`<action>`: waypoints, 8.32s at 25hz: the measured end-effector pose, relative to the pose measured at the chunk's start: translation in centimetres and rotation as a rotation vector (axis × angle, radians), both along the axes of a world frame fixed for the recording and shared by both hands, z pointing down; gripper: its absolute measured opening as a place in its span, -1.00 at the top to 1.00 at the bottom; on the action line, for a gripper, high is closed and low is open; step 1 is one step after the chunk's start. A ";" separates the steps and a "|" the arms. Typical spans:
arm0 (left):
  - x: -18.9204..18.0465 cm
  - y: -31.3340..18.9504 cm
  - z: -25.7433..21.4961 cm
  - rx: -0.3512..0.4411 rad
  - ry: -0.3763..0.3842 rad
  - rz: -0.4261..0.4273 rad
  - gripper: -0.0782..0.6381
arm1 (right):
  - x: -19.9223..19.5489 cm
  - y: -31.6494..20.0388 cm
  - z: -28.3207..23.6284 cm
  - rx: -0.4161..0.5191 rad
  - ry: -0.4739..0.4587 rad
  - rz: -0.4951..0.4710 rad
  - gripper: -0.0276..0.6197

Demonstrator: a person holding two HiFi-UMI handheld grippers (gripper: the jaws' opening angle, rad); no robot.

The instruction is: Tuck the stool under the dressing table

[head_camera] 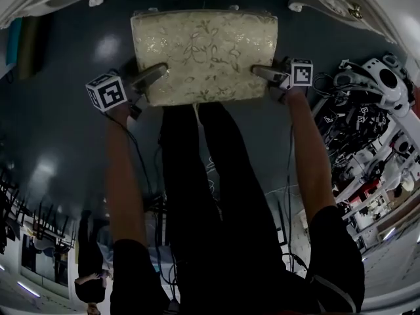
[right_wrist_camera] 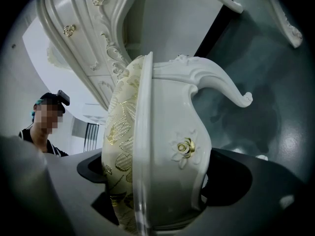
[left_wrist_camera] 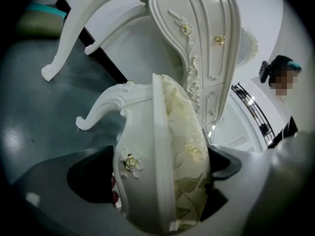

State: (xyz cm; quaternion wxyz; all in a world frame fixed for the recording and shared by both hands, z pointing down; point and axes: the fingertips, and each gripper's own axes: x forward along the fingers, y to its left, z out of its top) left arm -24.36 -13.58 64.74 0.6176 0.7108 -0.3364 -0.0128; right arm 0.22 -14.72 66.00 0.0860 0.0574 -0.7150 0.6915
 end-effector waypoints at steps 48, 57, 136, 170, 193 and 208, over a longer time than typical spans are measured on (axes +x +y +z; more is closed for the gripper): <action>0.1 -1.0 7.2 -0.001 0.016 -0.020 -0.83 | 0.3 -1.0 6.9 0.009 0.112 0.017 -0.92; -0.9 1.0 6.4 -0.039 -0.004 -0.040 -0.83 | 0.7 -0.6 6.3 0.041 0.201 0.028 -0.92; -1.9 15.8 -12.1 0.483 -0.792 -0.306 0.76 | 2.9 12.9 -10.2 0.757 0.815 0.465 0.92; -2.5 19.6 8.8 0.644 -0.925 -0.384 0.76 | 8.2 14.6 7.8 1.027 0.689 0.531 0.57; -1.6 13.3 14.3 0.559 -0.931 -0.327 -0.01 | 8.2 10.4 14.5 0.966 0.810 0.558 -0.01; -2.0 12.6 14.3 0.604 -0.940 -0.323 0.16 | 7.8 9.5 14.7 1.006 0.811 0.558 0.28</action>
